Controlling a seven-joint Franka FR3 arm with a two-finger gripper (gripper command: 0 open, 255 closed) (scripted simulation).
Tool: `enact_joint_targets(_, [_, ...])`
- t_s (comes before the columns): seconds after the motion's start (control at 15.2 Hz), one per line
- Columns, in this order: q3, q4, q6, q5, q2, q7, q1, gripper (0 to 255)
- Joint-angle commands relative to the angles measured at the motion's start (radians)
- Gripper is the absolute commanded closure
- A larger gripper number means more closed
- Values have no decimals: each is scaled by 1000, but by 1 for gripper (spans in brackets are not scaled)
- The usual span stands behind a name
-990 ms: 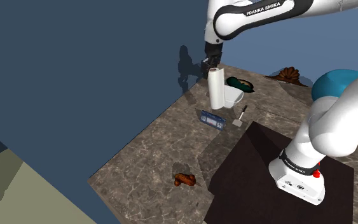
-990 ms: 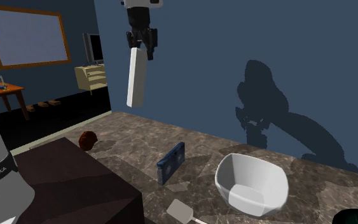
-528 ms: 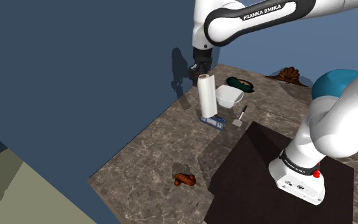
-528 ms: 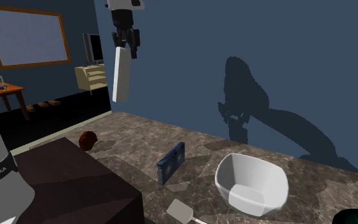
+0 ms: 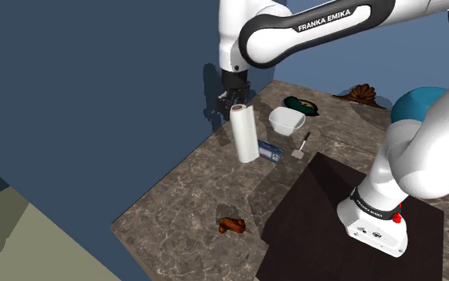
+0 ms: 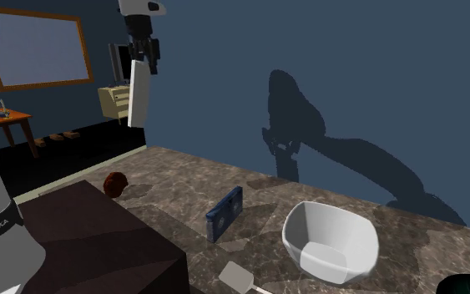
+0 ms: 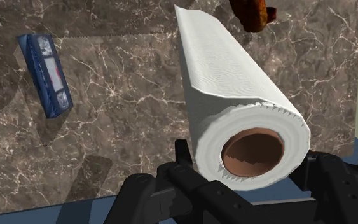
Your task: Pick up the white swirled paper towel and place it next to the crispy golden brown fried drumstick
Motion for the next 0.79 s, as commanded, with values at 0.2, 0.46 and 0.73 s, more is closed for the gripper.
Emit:
enact_joint_targets(0.2, [68, 78, -14, 0, 70, 120, 52, 255])
enact_joint_targets(0.46, [89, 93, 4, -4, 106, 163, 70, 255])
enact_joint_targets(0.73, [89, 53, 56, -7, 118, 167, 70, 255])
